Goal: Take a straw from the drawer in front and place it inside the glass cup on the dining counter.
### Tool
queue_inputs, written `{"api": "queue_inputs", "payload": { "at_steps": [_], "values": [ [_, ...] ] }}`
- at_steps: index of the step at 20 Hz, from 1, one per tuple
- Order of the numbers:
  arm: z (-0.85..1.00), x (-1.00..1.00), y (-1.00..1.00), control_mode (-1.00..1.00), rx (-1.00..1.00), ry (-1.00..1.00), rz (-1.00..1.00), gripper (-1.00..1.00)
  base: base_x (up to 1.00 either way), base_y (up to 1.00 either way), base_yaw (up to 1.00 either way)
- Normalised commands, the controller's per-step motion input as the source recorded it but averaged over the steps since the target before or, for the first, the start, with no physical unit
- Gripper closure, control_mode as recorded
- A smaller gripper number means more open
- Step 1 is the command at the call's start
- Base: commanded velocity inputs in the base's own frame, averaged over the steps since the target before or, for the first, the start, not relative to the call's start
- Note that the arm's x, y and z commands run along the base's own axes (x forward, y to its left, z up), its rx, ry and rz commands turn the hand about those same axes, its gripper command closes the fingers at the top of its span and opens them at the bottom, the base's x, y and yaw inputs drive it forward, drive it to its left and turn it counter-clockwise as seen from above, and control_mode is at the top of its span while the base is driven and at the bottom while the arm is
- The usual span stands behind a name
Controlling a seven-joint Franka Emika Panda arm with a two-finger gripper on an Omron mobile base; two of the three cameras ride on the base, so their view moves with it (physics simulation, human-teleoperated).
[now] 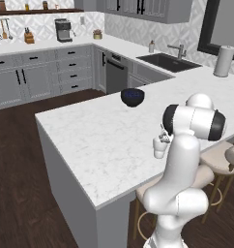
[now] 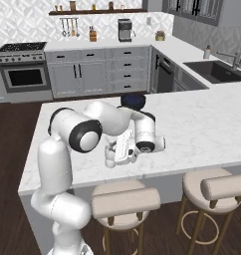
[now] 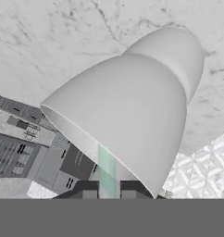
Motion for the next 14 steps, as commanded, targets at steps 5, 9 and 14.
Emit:
{"api": "queue_inputs", "payload": {
  "at_steps": [5, 9, 14],
  "values": [
    [-0.51, -0.30, 0.07, -1.00, -0.08, -0.21, 0.00, 1.00, 0.00, 0.00, 0.00],
    [-0.66, -0.03, 0.28, -1.00, -0.16, -0.12, 0.00, 1.00, 0.00, 0.00, 0.00],
    [-0.58, -0.08, 0.10, -1.00, -0.08, -0.07, 0.00, 1.00, 0.00, 0.00, 0.00]
  ]
}}
